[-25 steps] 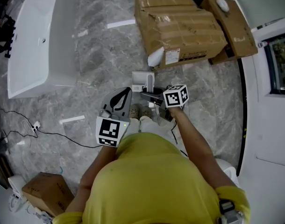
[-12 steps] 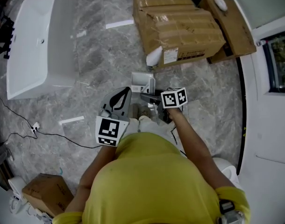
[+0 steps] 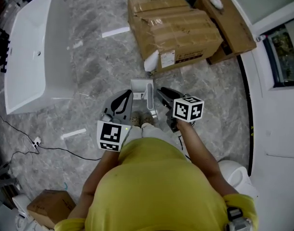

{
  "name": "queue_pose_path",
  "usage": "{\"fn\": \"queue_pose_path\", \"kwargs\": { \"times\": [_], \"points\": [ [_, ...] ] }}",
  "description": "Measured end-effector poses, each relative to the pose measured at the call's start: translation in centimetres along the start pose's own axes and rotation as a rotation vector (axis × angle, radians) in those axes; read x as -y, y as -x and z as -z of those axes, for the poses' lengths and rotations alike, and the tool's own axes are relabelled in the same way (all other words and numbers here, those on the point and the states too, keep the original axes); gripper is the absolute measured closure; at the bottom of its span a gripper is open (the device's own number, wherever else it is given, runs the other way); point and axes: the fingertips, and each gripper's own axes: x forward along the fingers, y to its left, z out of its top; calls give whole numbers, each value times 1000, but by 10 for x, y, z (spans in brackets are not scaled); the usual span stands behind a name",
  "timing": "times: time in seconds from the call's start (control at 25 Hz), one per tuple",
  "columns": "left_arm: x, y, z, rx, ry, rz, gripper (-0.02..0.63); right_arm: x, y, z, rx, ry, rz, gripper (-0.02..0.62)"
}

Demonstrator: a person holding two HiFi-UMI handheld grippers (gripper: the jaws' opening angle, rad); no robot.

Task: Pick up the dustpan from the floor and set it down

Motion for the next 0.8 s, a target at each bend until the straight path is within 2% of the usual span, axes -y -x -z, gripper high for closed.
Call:
{"fn": "queue_pose_path", "kwargs": {
  "times": [0.08, 0.28, 0.4, 0.6, 0.8],
  "points": [
    [3, -2, -10, 20, -19, 5, 606, -11, 20, -35, 128, 138, 75, 572],
    [8, -6, -54, 108, -88, 1, 606, -56, 69, -104, 360, 442, 189, 584],
    [10, -3, -90, 182, -130, -16, 606, -79, 100, -135, 487, 571, 262, 584],
    [7, 10, -136, 265, -143, -69, 606, -105, 138, -164, 641, 680, 341, 584],
    [1, 17, -150, 293, -131, -106, 606, -121, 152, -174, 709, 694, 331, 586]
  ]
}}
